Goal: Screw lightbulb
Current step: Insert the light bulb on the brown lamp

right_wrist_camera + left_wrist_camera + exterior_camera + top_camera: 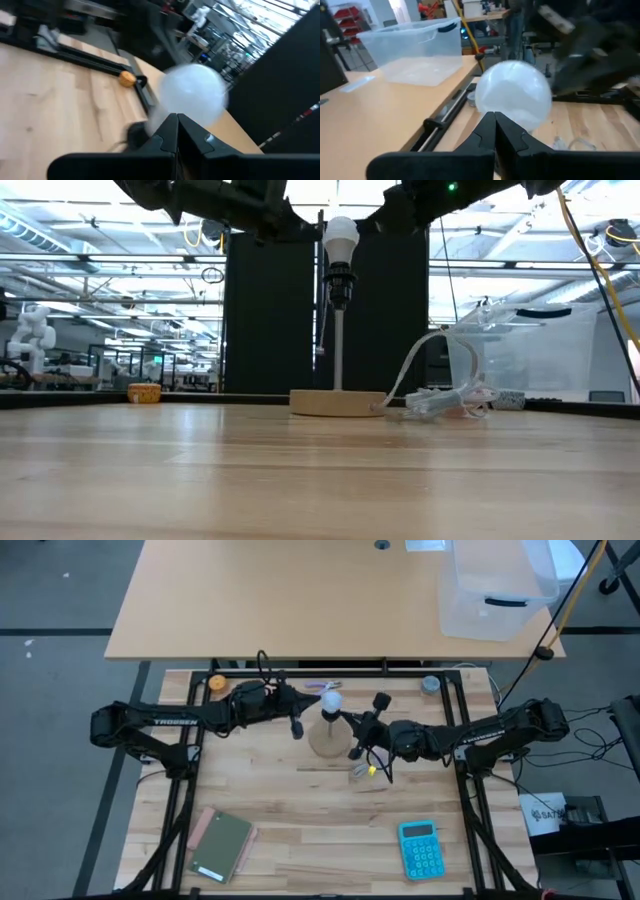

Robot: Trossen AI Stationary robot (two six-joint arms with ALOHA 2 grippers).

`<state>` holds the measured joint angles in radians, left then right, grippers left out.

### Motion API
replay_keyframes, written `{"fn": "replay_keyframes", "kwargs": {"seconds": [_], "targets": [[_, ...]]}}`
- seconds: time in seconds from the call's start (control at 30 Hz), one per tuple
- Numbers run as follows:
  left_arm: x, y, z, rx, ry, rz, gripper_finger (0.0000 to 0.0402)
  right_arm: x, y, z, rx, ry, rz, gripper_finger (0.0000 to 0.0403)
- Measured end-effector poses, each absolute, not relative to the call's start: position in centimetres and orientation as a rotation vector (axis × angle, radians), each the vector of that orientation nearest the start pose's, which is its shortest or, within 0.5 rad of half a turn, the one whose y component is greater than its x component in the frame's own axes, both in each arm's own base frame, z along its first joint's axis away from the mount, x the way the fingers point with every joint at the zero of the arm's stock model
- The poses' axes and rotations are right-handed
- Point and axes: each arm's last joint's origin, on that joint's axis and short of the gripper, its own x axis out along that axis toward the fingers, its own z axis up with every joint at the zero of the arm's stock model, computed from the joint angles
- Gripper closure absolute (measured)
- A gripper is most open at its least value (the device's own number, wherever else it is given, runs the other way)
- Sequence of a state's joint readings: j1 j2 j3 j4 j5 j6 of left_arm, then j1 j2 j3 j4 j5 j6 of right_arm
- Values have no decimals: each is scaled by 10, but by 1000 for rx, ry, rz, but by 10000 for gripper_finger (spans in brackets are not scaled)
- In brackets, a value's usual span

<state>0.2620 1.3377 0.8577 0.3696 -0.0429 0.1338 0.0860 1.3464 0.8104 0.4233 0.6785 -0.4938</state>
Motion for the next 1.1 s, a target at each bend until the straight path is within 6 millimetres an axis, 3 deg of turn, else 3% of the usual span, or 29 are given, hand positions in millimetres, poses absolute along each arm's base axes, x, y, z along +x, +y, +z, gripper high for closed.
{"fn": "replay_keyframes", "kwargs": {"seconds": [0.2, 0.4, 0.7, 1.1], "targets": [[288, 83, 289, 92, 129, 313, 401, 292, 19, 275, -502, 256, -508, 403], [285, 69, 300, 123, 90, 270, 401, 289, 20, 271, -497, 310, -606, 403], [288, 49, 300, 166, 100, 194, 401, 289, -8, 276, -474, 298, -749, 403], [297, 56, 286, 161, 144, 208, 401, 292, -30, 282, -467, 228, -678, 403]]}}
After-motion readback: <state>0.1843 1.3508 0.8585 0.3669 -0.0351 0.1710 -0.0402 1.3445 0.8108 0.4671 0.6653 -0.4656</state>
